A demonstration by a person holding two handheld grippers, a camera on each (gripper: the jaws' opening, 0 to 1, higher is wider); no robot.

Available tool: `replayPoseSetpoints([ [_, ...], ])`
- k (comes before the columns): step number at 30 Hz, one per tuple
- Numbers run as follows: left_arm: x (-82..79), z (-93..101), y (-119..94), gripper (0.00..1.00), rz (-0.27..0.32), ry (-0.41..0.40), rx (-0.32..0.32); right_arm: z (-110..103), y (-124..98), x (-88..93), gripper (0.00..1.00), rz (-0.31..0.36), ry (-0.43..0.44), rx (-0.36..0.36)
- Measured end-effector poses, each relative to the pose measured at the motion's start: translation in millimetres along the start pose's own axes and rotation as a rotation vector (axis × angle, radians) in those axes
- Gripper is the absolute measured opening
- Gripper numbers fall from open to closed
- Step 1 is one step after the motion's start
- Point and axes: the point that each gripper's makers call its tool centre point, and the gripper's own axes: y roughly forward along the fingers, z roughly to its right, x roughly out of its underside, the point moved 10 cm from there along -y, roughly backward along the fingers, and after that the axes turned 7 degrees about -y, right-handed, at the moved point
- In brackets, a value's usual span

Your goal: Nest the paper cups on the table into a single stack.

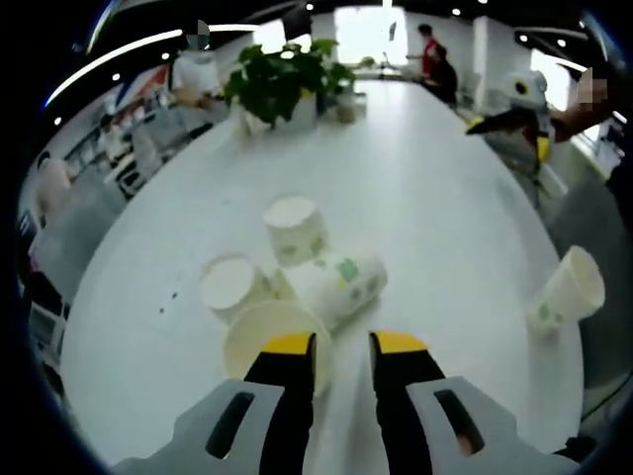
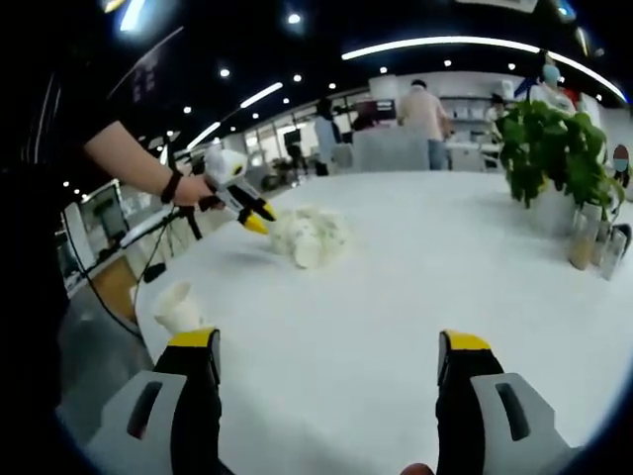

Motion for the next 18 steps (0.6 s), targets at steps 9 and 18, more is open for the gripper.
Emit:
replayPoseSetpoints([
  [9, -1.3, -6.3, -1.4, 0.16, -0.021, 0.019, -0.011, -1.4, 1.3, -0.5, 0.89, -0.001, 0.011, -0.001],
  [18, -2.8, -6.8, 0.0, 0.08, -0.025, 0.017, 0.008, -1.9, 2.3, 0.1, 0.89, 0.000, 0.015, -0.004],
])
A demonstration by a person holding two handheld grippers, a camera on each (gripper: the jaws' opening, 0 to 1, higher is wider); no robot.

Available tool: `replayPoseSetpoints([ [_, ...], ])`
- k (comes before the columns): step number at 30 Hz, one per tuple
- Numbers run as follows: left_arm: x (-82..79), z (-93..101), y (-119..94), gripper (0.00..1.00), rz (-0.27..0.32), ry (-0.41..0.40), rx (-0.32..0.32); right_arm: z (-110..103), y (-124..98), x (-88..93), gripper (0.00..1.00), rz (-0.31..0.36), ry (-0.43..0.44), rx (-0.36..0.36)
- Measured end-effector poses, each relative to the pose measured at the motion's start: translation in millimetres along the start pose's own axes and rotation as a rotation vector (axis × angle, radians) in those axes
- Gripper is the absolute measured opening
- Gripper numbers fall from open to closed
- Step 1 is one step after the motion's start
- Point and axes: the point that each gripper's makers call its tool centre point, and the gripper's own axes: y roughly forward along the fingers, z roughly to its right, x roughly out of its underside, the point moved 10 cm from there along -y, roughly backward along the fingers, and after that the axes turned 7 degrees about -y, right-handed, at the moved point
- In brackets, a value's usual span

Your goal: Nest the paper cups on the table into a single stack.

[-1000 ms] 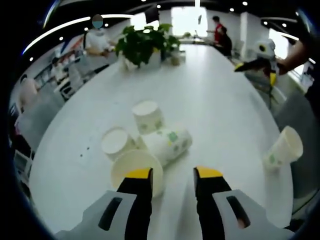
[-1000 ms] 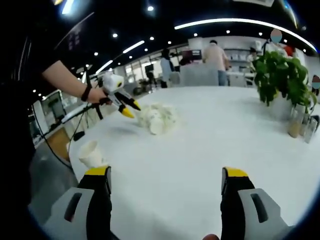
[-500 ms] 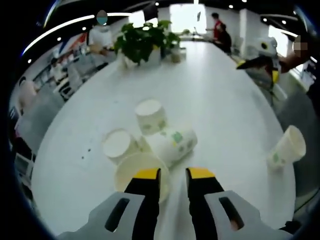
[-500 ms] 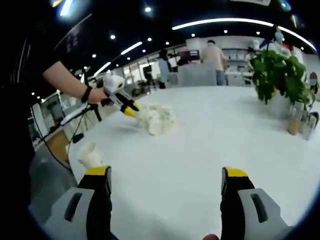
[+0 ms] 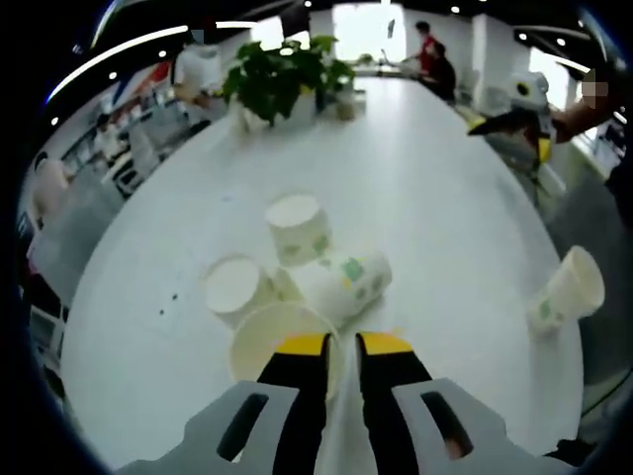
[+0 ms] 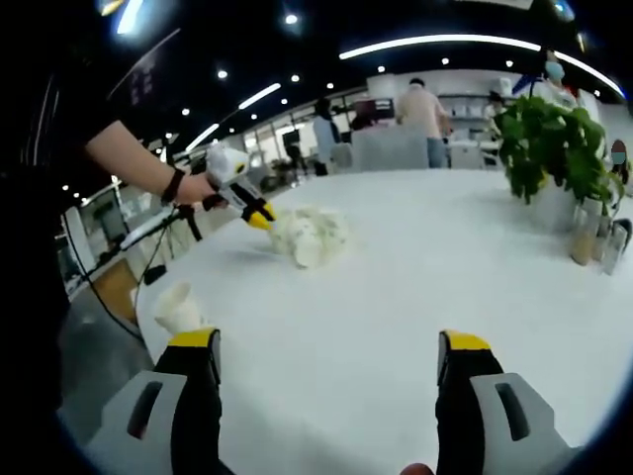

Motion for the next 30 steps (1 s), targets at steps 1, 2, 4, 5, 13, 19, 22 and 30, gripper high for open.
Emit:
replayPoseSetpoints([
  [1, 0.0, -0.3, -0.1, 0.07, -0.004, 0.001, -0.002, 0.0, -0.4, 0.3, 0.89, 0.000, 0.001, 0.000],
  [2, -0.2, -0.5, -0.2, 0.06, -0.004, -0.001, -0.001, 0.0, -0.5, 0.5, 0.89, -0.001, 0.001, 0.000],
  [4, -0.6, -0.6, -0.4, 0.05, -0.004, -0.003, 0.000, -0.1, -0.9, 0.6, 0.89, -0.002, 0.001, -0.001],
  [5, -0.6, -0.8, -0.8, 0.04, -0.009, -0.003, 0.000, 0.0, -0.9, 0.7, 0.89, -0.001, 0.001, -0.001],
  [13, 0.2, -2.9, -2.0, 0.01, -0.017, -0.001, -0.004, -0.3, 0.9, 0.1, 0.89, -0.002, 0.003, -0.004],
  [19, 1.3, -3.4, -2.6, 0.01, -0.015, 0.007, 0.003, -0.1, 1.8, -0.4, 0.88, 0.000, 0.006, -0.003],
  [22, 1.4, -4.3, -3.1, 0.01, -0.017, 0.008, 0.003, 0.0, 1.4, -3.0, 0.88, 0.002, -0.002, -0.003],
  [30, 2.2, -2.4, -5.1, 0.01, -0.030, 0.014, 0.010, 3.7, 0.5, -5.5, 0.89, 0.014, -0.001, 0.004],
])
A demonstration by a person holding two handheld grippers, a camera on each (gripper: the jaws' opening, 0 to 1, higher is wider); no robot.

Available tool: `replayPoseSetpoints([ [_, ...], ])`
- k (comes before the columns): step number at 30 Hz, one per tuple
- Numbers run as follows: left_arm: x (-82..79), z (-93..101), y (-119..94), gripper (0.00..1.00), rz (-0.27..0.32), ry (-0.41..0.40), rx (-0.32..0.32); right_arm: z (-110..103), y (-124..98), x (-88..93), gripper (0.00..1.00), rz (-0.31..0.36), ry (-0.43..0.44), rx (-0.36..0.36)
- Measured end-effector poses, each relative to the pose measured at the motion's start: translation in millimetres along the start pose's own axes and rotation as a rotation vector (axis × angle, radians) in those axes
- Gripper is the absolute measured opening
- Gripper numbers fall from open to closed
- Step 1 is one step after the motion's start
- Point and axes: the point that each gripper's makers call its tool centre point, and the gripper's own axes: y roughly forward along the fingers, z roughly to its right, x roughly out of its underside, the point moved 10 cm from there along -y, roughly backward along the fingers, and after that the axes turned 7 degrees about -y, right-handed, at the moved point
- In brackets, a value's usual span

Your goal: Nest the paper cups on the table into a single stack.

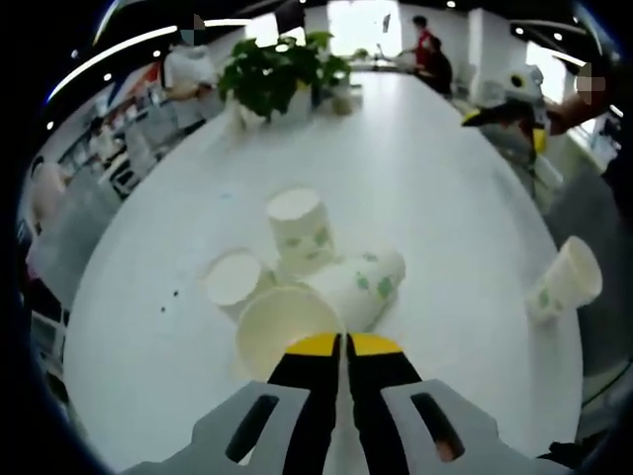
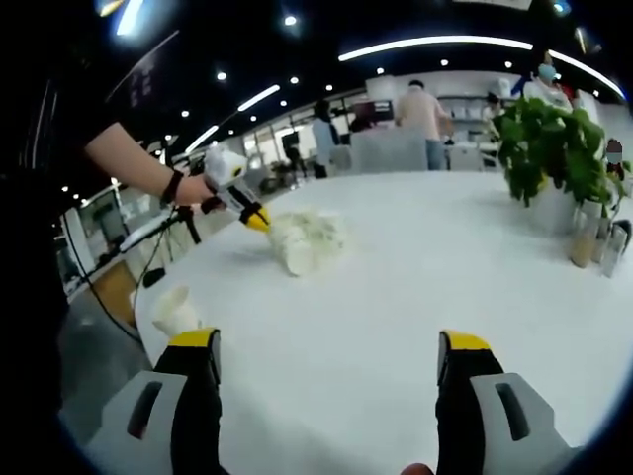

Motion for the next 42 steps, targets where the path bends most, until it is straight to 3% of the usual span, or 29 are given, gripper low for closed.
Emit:
replayPoseSetpoints([
  [42, -1.2, 17.0, -37.2, 0.00, -0.023, 0.003, -0.037, -11.8, -9.6, -7.3, 0.89, 0.042, 0.000, 0.012],
])
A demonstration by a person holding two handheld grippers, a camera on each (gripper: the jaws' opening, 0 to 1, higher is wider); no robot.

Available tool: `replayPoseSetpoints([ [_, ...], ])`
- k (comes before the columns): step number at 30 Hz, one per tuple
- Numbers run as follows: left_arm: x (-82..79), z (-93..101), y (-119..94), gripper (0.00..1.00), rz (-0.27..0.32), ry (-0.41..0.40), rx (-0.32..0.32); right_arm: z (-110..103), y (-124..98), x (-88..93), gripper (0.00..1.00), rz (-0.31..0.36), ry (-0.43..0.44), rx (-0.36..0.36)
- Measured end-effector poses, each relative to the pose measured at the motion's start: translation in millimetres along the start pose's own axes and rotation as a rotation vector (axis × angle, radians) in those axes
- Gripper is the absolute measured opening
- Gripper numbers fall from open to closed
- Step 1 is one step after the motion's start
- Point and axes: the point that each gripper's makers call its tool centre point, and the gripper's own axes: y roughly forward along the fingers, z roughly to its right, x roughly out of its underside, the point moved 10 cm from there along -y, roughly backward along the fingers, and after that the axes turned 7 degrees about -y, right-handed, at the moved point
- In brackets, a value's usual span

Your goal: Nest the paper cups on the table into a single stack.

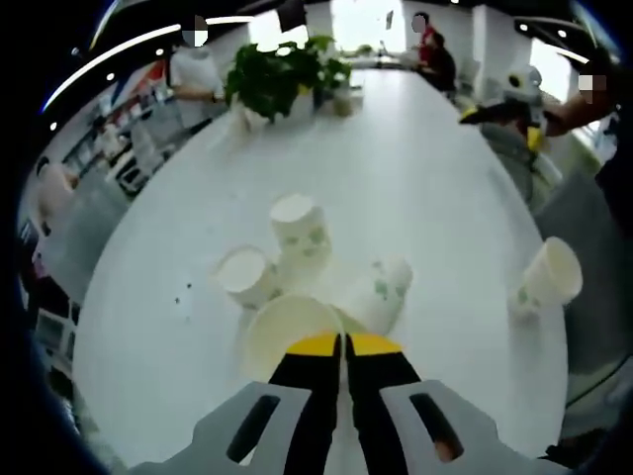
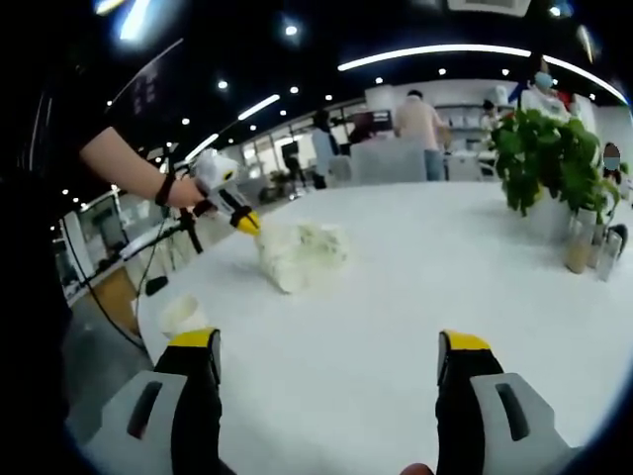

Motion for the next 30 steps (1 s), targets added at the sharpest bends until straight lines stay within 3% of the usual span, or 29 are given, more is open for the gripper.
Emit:
replayPoseSetpoints([
  [16, -7.9, 13.6, -28.2, 0.00, -0.004, 0.027, -0.022, -11.4, -3.6, 1.9, 0.89, 0.024, 0.014, -0.008],
  [30, -5.7, 20.9, -56.7, 0.00, 0.014, 0.052, -0.034, -26.5, -6.1, -0.2, 0.89, 0.038, 0.007, -0.018],
])
